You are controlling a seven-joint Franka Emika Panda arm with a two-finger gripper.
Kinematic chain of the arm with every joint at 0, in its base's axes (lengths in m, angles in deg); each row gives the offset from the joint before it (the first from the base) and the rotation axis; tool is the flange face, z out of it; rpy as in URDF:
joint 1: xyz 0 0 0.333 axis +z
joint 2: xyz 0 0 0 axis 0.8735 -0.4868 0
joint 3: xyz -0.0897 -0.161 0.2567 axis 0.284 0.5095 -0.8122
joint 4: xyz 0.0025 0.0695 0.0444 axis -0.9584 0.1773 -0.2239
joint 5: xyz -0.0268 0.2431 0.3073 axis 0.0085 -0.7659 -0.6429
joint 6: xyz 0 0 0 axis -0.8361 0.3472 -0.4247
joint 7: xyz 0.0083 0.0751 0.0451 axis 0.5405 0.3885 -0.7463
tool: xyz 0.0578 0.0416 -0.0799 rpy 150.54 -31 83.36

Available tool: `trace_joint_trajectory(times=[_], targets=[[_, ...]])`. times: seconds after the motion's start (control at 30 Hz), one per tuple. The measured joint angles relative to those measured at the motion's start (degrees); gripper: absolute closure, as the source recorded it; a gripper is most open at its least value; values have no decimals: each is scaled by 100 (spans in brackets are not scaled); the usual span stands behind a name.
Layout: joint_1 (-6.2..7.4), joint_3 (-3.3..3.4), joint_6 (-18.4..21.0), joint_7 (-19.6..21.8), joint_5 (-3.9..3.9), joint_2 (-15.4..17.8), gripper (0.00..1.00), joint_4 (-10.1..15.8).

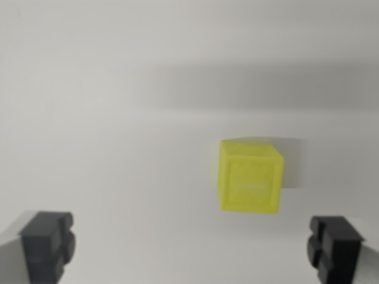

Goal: Pick yellow cube

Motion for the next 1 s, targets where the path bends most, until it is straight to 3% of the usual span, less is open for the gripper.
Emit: trace_joint_trajectory(times=[1.0], targets=[[-179,0,-673,-79,21,-350,0,386]])
